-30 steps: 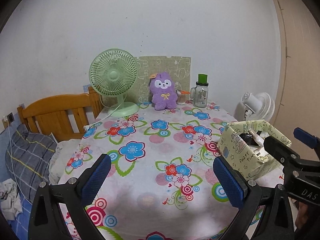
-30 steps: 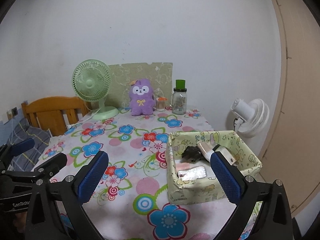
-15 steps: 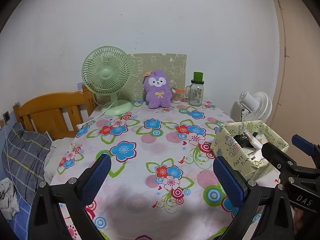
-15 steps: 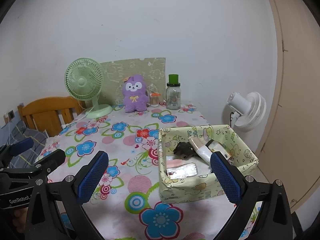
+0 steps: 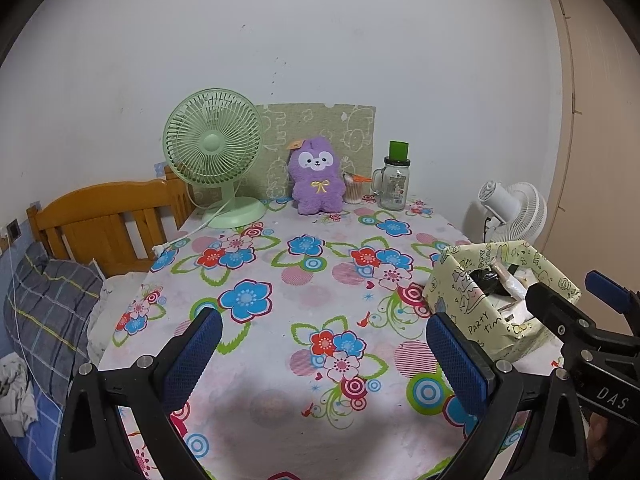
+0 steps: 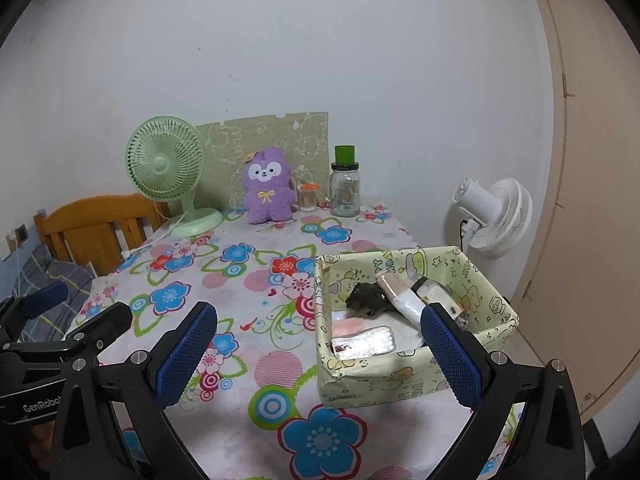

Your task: Organize soft objects

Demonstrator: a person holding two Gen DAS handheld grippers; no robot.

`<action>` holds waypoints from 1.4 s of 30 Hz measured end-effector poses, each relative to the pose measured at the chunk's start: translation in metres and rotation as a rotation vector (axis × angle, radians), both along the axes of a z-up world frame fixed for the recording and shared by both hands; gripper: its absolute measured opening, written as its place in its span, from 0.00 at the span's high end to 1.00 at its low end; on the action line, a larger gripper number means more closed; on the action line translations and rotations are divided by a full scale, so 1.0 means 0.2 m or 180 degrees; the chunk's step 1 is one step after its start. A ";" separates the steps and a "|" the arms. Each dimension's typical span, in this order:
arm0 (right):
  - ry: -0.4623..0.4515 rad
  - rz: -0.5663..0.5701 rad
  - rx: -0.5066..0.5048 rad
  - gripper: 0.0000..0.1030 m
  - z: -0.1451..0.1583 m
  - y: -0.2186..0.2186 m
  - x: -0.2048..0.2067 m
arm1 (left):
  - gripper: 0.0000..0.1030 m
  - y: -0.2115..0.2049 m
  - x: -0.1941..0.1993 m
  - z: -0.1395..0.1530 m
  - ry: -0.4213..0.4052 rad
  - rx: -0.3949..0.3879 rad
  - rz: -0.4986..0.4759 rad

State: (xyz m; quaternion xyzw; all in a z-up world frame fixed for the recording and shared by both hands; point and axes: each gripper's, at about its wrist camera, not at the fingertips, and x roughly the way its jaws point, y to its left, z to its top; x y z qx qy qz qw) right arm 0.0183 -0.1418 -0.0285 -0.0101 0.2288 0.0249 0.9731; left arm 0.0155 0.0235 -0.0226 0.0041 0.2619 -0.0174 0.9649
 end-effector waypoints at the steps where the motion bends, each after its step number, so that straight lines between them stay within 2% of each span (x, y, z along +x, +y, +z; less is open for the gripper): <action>1: -0.0002 0.0000 0.0004 0.00 0.00 0.00 0.00 | 0.00 0.00 0.00 0.00 -0.0004 -0.0004 0.0000; 16: -0.0017 0.0025 0.0072 0.00 0.01 0.01 -0.01 | 0.00 0.02 -0.01 0.01 -0.0020 -0.0101 0.0023; 42: -0.0040 0.0051 0.0050 0.00 0.02 0.01 -0.02 | 0.00 0.02 -0.02 0.02 -0.0040 -0.0094 0.0041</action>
